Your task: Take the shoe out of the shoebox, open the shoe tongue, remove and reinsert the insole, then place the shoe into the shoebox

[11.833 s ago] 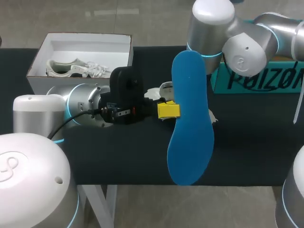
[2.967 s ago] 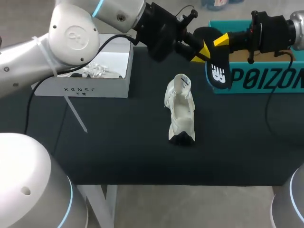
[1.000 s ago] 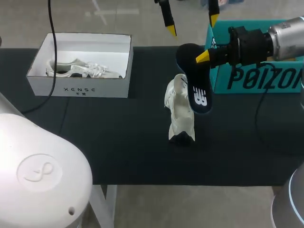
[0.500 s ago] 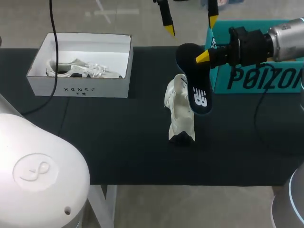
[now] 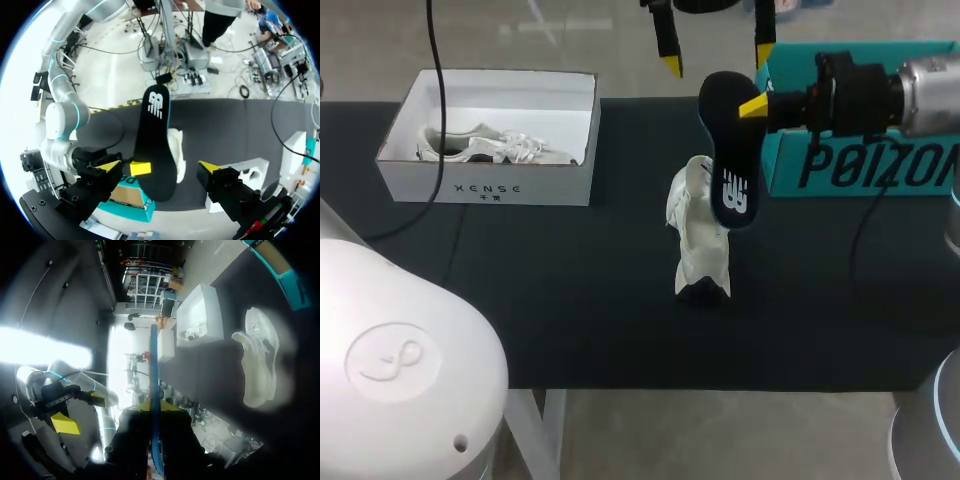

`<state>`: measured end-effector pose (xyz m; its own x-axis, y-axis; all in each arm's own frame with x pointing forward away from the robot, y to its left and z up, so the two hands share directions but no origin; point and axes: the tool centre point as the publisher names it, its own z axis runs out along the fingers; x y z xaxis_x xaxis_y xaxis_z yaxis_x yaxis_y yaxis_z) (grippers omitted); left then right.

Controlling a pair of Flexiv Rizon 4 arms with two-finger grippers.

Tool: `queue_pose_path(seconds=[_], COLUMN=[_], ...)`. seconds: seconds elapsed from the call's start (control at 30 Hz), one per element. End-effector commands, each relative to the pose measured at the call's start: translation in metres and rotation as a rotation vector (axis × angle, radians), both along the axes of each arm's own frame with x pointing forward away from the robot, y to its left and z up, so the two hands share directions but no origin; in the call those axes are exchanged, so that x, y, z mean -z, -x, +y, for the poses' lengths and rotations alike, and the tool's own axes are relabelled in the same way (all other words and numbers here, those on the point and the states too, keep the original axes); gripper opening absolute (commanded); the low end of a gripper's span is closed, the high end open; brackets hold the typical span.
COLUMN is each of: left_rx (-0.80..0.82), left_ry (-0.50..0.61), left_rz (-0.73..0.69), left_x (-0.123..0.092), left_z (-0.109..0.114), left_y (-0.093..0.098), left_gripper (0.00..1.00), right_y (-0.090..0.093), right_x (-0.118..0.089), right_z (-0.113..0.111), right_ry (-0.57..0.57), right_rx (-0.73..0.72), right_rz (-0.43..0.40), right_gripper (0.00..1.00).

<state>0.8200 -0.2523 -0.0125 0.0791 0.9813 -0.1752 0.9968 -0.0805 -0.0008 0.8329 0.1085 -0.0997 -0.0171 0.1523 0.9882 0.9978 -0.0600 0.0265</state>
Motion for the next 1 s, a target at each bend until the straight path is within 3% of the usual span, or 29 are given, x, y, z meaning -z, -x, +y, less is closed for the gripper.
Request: queue_pose_path(seconds=[0.03,0.3,0.47,0.8,1.0], left_rx=[0.004,-0.012,-0.039,-0.035,-0.126], left_ry=[-0.016,0.037,0.254,0.68,0.889], left_rz=[-0.016,-0.019,-0.015,-0.117,-0.108], left_x=[0.0,0.0,-0.006,-0.019,-0.02], left_z=[-0.002,-0.011,-0.013,0.013,0.019], left_y=[0.002,0.004,0.003,0.002,0.004], left_gripper=[1.0,1.0,1.0,1.0,1.0], right_y=[-0.001,-0.001,0.0,0.002,0.004], right_x=[0.001,0.002,-0.009,-0.026,-0.035], right_z=[0.006,0.005,-0.008,-0.036,-0.042], right_ry=[-0.005,-0.009,-0.047,-0.072,-0.058], right_rx=[0.002,-0.003,-0.009,-0.03,-0.054], right_rz=[0.008,0.021,0.04,0.067,0.056], right_gripper=[0.0,0.0,0.0,0.0,0.0])
